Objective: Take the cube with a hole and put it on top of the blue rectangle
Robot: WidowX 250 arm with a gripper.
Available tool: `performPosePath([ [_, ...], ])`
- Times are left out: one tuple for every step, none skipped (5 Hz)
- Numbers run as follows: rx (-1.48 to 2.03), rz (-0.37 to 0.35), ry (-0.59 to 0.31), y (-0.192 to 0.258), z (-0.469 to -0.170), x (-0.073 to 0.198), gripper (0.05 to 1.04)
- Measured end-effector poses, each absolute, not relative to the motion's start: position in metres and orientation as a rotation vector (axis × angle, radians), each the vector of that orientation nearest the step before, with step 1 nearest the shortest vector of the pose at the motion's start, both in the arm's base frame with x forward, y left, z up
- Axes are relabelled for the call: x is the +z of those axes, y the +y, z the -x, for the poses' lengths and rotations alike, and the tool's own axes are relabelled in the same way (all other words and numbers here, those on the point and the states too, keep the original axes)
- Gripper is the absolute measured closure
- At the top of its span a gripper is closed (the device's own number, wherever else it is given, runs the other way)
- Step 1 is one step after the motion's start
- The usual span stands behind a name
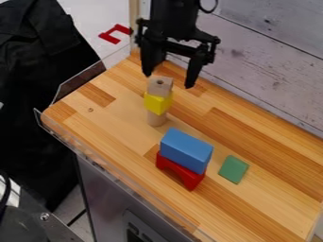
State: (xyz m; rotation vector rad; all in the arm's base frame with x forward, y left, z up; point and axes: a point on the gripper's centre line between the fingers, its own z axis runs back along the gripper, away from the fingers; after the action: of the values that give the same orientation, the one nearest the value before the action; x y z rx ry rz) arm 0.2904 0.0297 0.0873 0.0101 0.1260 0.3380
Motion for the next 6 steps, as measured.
performPosePath([
  [0.356,-0.001,0.131,0.036,-0.288,0.085,0.083],
  [0.380,0.014,0.138,0.042,-0.285,0.083,0.083],
  [0.393,0.026,0.133,0.046,-0.284,0.081,0.083],
  [0.395,0.048,0.127,0.044,-0.287,0.078,0.083],
  [0.396,0.055,0.159,0.043,-0.286,0.067,0.083],
  [0.398,0.059,0.163,0.043,-0.292,0.065,0.083],
])
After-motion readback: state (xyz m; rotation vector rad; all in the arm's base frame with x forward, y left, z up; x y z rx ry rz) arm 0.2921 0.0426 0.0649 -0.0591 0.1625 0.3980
